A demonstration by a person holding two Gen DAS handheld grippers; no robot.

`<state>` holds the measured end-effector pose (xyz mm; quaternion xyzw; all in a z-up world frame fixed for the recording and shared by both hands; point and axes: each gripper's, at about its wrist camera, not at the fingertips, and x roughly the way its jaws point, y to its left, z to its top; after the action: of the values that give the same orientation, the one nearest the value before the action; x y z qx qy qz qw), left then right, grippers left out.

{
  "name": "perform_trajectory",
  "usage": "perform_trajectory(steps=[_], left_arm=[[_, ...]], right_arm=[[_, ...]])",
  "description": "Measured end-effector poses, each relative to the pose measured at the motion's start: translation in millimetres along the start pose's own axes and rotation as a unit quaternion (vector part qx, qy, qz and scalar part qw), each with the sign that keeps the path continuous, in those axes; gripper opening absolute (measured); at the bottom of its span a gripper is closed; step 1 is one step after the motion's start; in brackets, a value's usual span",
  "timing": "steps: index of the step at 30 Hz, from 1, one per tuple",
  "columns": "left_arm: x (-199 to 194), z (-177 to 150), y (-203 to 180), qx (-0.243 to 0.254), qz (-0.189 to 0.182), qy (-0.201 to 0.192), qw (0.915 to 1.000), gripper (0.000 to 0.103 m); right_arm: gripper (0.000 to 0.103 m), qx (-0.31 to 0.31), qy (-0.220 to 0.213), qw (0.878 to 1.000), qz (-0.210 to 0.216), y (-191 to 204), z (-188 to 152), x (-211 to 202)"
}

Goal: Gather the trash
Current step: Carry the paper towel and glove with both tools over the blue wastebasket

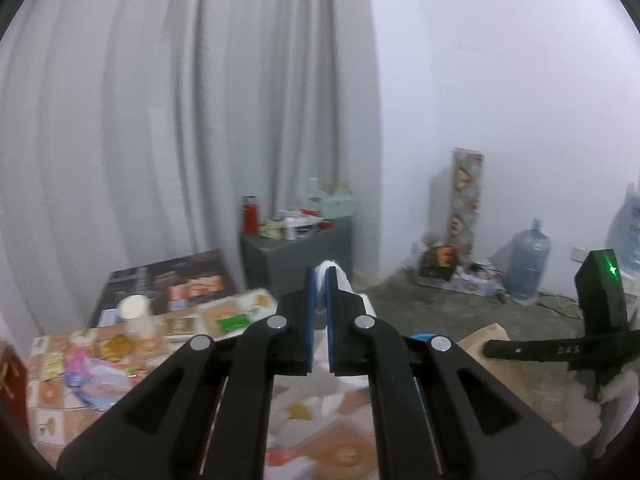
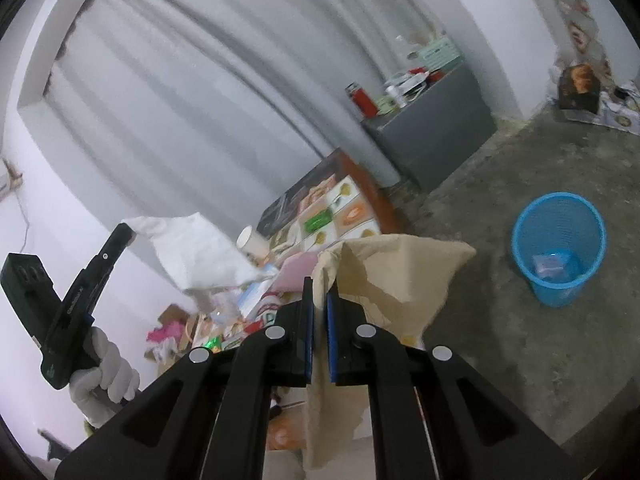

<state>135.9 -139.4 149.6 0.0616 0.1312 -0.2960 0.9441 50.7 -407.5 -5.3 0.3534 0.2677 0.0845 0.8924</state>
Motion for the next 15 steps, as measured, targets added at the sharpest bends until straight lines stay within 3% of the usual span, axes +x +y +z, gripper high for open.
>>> perform_trajectory(steps=[8, 15], left_arm=[[54.6, -13.9, -84.1, 0.015, -0.078, 0.052, 0.9955, 0.003], [93.5, -23.6, -131.0, 0.036, -0.106, 0.077, 0.9907, 0.003]], right_arm=[[0.006, 0.036, -0.026, 0.999, -0.012, -43.3, -0.9, -28.3], [0.006, 0.069, -0.035, 0.997, -0.019, -77.3, -1.0, -35.3]])
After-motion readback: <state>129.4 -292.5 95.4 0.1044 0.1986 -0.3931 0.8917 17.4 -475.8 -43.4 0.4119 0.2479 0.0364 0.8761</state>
